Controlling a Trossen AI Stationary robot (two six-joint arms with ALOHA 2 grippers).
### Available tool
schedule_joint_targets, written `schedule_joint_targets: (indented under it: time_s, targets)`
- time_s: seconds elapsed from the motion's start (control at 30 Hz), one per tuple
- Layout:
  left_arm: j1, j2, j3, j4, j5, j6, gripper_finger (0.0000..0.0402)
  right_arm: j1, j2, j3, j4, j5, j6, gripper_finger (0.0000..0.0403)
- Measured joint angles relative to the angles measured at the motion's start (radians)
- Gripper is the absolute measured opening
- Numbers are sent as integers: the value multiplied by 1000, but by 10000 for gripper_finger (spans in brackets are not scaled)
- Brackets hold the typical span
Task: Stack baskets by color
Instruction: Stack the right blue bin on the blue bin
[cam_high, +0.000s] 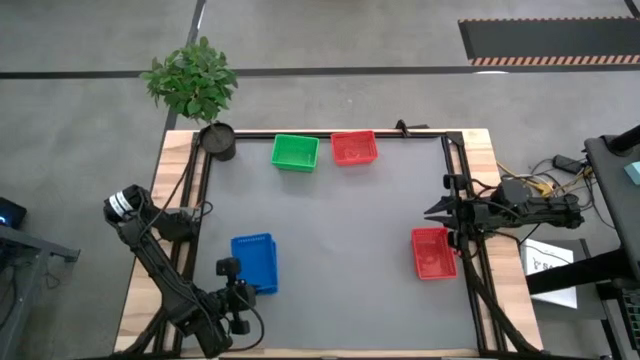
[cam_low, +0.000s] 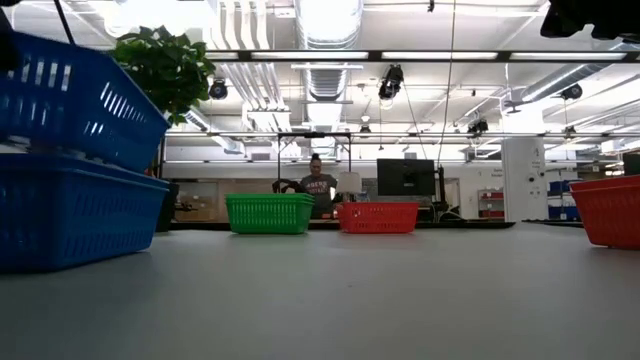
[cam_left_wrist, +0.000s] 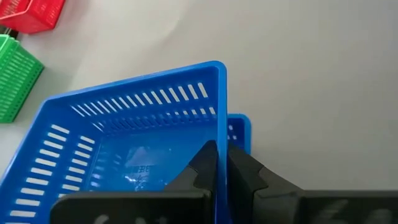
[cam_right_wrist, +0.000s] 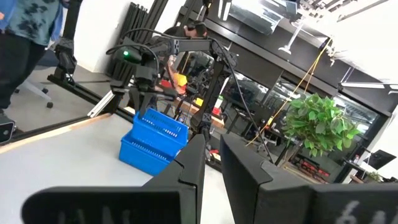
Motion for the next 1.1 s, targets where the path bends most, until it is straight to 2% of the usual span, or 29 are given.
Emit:
schedule_joint_targets:
  time_s: [0.77,1.1]
  targets:
    - [4,0,-153,185,10,-35,2,0,0,0,-2,0,8,44]
    - [5,-3,-165,181,13,-53,81,0,0,0,-2,0,7,44]
